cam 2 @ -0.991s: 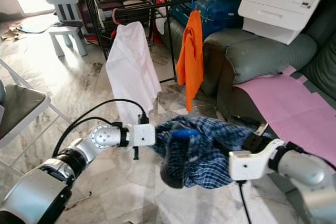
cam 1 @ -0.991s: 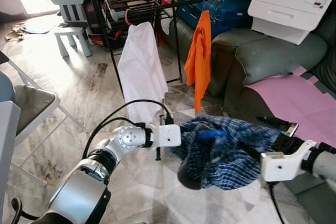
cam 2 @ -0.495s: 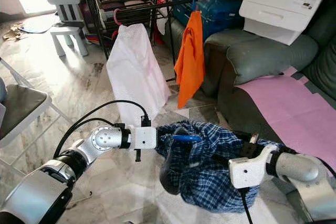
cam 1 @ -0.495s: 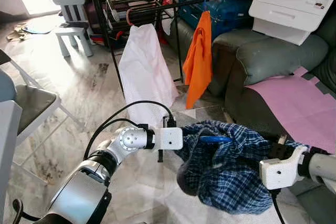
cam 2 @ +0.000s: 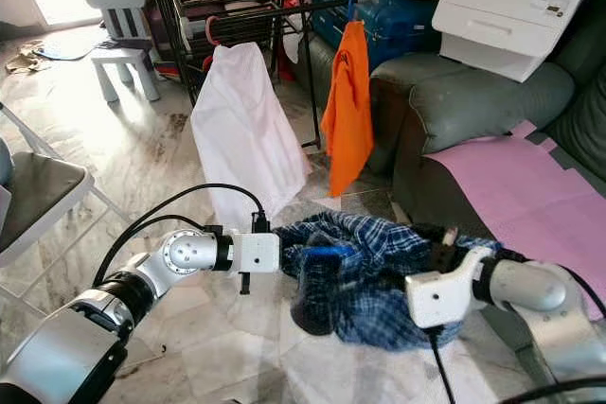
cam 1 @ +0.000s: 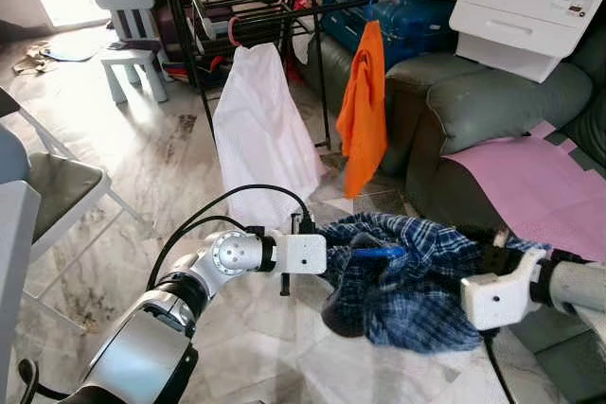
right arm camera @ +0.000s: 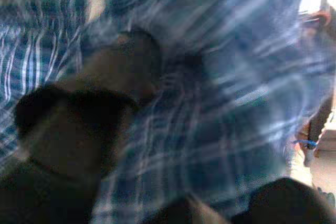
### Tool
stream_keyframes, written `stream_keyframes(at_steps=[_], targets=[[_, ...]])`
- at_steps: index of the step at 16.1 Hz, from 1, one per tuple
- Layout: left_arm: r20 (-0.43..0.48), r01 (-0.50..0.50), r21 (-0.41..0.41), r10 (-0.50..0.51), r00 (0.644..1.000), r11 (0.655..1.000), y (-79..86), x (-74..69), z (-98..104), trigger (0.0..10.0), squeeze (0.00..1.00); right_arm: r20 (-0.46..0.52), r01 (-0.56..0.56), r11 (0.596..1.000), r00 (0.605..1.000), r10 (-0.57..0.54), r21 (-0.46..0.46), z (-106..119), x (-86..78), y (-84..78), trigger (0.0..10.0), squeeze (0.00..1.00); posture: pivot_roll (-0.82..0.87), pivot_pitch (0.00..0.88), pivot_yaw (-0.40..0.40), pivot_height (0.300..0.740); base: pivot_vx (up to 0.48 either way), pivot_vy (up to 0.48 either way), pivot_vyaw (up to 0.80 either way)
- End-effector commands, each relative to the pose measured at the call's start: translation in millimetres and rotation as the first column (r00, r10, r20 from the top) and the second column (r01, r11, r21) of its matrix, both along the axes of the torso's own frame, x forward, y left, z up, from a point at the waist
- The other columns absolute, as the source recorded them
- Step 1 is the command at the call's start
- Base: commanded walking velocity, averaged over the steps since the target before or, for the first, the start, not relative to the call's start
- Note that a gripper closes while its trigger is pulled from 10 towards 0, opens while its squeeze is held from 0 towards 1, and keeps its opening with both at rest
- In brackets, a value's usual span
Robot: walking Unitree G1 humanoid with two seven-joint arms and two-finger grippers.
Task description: Hang hanger
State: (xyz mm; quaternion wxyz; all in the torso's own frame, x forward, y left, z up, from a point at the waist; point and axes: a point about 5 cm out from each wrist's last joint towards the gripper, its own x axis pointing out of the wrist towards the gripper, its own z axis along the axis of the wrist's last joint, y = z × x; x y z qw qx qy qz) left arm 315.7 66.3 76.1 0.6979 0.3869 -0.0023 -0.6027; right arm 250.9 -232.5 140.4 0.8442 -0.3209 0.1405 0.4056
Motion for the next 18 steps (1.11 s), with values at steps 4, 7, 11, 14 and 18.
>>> stream_keyframes(at_steps=[4,7,11,14,18], targets=[[0.004,0.028,0.012,-0.028,1.000,1.000,-4.3,-2.7,-1.8,0.0,0.00,-0.001,-0.049,0.999,0.999,0.049,-0.016,3.7,-3.9,5.6,10.0,1.00,-0.05,0.000,0.039,0.740,0.000,0.000,0.00],[0.005,0.025,0.012,-0.025,1.000,1.000,-4.6,-2.4,-1.6,0.0,0.00,-0.077,-0.080,0.997,0.994,0.080,0.000,-0.7,-11.3,7.7,10.0,0.36,-0.05,0.000,0.038,0.740,0.000,0.000,0.00],[0.004,0.022,0.013,-0.022,1.000,1.000,-4.9,-2.3,-1.9,0.0,0.00,-0.201,-0.104,0.994,0.974,0.107,0.028,-12.8,-24.9,7.4,0.0,0.00,-0.05,0.000,0.037,0.740,0.000,0.000,0.00],[0.003,0.023,0.013,-0.023,1.000,1.000,-5.1,-2.5,-2.0,0.0,0.00,-0.229,-0.099,0.995,0.969,0.097,-0.001,-16.2,-27.2,3.3,0.0,0.00,-0.05,0.000,0.036,0.740,0.000,0.000,0.00],[0.001,0.026,0.008,-0.026,1.000,1.000,-6.2,-2.8,-1.8,0.0,0.00,-0.282,-0.101,0.995,0.955,0.090,-0.026,-22.5,-31.9,0.2,0.0,0.00,-0.05,0.000,0.034,0.740,0.000,0.000,0.00]])
